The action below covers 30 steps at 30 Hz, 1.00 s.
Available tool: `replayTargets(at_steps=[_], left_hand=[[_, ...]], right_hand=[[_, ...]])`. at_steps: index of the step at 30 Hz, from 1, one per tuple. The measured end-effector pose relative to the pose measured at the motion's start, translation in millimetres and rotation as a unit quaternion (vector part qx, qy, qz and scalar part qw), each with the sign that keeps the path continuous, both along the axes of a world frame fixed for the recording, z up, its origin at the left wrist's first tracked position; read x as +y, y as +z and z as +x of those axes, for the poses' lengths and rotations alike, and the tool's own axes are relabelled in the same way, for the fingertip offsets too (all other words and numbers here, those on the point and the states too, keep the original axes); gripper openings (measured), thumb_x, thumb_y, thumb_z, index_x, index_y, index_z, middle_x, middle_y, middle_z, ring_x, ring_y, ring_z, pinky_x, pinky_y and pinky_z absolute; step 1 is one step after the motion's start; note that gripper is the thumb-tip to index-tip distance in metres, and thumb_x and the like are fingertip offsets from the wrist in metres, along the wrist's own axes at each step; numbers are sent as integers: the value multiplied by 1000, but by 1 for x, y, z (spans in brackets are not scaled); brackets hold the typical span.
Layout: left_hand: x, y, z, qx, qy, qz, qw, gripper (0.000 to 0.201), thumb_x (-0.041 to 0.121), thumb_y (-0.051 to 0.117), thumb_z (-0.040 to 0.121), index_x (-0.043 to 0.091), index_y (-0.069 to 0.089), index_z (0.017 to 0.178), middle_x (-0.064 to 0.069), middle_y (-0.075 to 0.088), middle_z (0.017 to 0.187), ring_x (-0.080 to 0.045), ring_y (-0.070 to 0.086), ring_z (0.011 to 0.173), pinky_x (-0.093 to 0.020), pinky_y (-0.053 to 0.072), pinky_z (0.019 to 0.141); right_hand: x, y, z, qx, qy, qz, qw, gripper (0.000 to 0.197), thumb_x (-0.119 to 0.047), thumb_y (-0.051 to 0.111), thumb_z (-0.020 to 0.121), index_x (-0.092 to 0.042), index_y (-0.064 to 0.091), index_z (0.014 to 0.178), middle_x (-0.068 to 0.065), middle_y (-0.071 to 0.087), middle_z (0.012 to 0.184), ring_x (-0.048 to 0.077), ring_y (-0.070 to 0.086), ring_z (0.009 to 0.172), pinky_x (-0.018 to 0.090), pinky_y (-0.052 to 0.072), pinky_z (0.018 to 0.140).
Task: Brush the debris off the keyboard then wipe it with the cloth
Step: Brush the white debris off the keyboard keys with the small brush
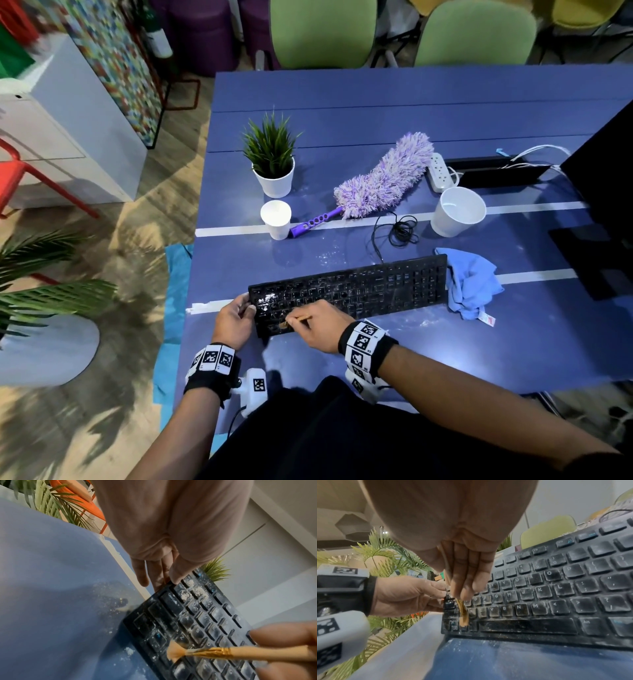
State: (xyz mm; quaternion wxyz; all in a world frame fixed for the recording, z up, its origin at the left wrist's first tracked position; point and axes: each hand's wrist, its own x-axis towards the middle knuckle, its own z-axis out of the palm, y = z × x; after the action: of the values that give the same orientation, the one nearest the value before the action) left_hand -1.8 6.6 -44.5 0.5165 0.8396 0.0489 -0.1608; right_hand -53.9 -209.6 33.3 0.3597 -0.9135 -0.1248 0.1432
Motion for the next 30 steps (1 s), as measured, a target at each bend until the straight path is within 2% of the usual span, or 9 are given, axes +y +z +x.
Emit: replayTargets(at_steps=[4,8,10,12,14,18,21,25,30], left_hand=[[0,-2,-3,-8,9,-2,1000,30,-3,52,95,13,63,118,-9,72,111,-22,65,109,-37,46,104],[1,1,-7,-1,19,-11,1000,30,-2,53,94,20,62,113,-7,72,108,-22,66,106,-42,48,103],[0,1,-7,2,18,-13,1000,25,10,56,92,21,63,113,-6,73,109,-22,66,107,-45,48,103],[1,0,-7,8,24,-12,1000,31,21,55,86,19,64,115,-6,73,109,-22,67,106,-45,49,102],[1,-2,-6,9,21,0,1000,29,17,57,89,18,65,117,-5,73,108,-22,67,105,-41,49,102],[0,-6,-4,7,32,-9,999,29,18,56,88,20,65,115,-6,73,108,-25,67,106,-46,48,103],[-5,1,-8,-14,45,-4,999,26,5,53,93,16,64,114,-6,71,107,-25,66,105,-40,47,101],[-7,3,-12,-16,46,-6,999,26,5,53,93,11,65,115,-7,71,109,-23,65,105,-36,46,101],[-1,-10,-12,11,61,-3,998,36,19,55,88,9,64,121,-9,71,116,-25,65,112,-47,46,106]], right_hand=[[5,-4,0,-40,-7,21,999,32,-38,43,96,-22,70,103,4,73,98,21,67,85,27,54,82],[14,-8,-4,-29,8,6,1000,37,-41,38,94,-20,69,98,2,74,94,21,68,81,32,56,78],[10,-7,-5,-62,-21,20,998,35,-38,41,95,-21,70,102,3,74,97,20,67,82,27,54,81],[7,-7,-5,-34,-12,1,999,30,-32,44,96,-20,71,99,5,74,92,20,65,75,26,53,77],[5,-6,-7,6,10,-21,1000,31,-33,42,96,-19,70,96,6,73,85,22,65,71,31,56,74],[-1,-9,-7,-17,-29,24,999,38,-41,39,97,-22,70,108,2,73,103,18,67,87,27,54,85],[-1,-8,-7,31,5,7,999,33,-40,41,96,-25,70,101,1,74,96,19,68,77,34,57,77],[0,-2,-10,-66,-55,71,994,28,-29,49,97,-15,71,109,5,73,105,19,66,94,26,52,91],[2,9,-2,-21,-51,71,996,25,-31,49,96,-21,71,102,1,74,92,19,67,80,33,55,78]])
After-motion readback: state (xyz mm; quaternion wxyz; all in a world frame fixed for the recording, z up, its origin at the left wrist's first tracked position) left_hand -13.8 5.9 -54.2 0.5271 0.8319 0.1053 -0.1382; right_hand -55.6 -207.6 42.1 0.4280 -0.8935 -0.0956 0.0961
